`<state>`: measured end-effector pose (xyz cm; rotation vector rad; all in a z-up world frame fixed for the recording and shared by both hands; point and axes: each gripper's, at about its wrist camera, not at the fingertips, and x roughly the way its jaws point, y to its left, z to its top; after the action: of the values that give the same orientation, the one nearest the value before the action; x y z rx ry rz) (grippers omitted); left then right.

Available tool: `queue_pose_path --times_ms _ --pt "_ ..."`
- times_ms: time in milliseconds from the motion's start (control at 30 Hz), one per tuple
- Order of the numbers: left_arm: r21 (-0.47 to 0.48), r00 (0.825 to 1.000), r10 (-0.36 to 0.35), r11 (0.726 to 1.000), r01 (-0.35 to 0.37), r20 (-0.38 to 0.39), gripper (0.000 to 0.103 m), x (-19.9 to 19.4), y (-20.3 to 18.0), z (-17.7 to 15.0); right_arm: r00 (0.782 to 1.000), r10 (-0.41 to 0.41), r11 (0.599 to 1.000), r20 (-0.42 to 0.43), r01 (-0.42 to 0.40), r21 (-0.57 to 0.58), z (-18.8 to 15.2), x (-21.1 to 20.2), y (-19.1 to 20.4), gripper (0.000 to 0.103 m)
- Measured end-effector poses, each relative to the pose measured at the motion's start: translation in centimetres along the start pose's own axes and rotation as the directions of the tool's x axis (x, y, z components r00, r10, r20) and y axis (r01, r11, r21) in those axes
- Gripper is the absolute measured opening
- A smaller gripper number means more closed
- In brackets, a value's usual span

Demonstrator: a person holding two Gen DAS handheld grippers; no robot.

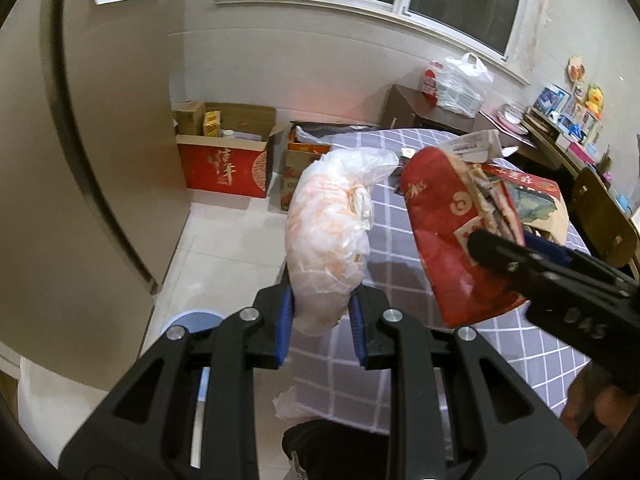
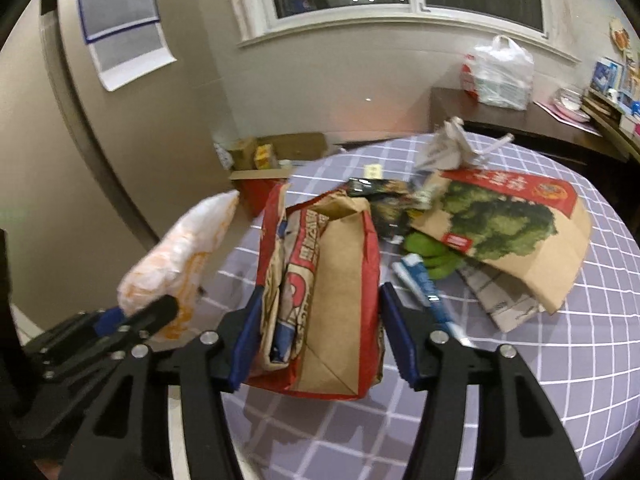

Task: Collect trash
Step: 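Carry both bags over the blue bin and open both grippers to drop them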

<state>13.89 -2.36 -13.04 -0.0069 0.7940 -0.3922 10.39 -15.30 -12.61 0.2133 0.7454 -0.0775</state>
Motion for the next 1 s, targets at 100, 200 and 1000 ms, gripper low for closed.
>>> queue_pose_path --times_ms 100,200,1000 --pt "-0.03 1.0 0.027 0.999 -0.027 -0.003 0.024 -0.6 2.2 -0.7 0.999 0.047 0.999 0.0 -0.047 -0.027 -0.1 -0.3 2.1 0.056" --pt "-0.062 0.998 0.058 0.996 -0.059 -0.014 0.024 -1.0 4.8 -1.5 0.995 0.103 0.992 -0.019 -0.104 -0.066 -0.5 0.1 4.7 0.056" --pt "-0.281 0.959 0.157 0.934 -0.221 -0.234 0.069 6.2 19.0 -5.6 0.958 0.213 0.939 -0.193 -0.255 -0.232 -3.6 13.7 17.2 0.057"
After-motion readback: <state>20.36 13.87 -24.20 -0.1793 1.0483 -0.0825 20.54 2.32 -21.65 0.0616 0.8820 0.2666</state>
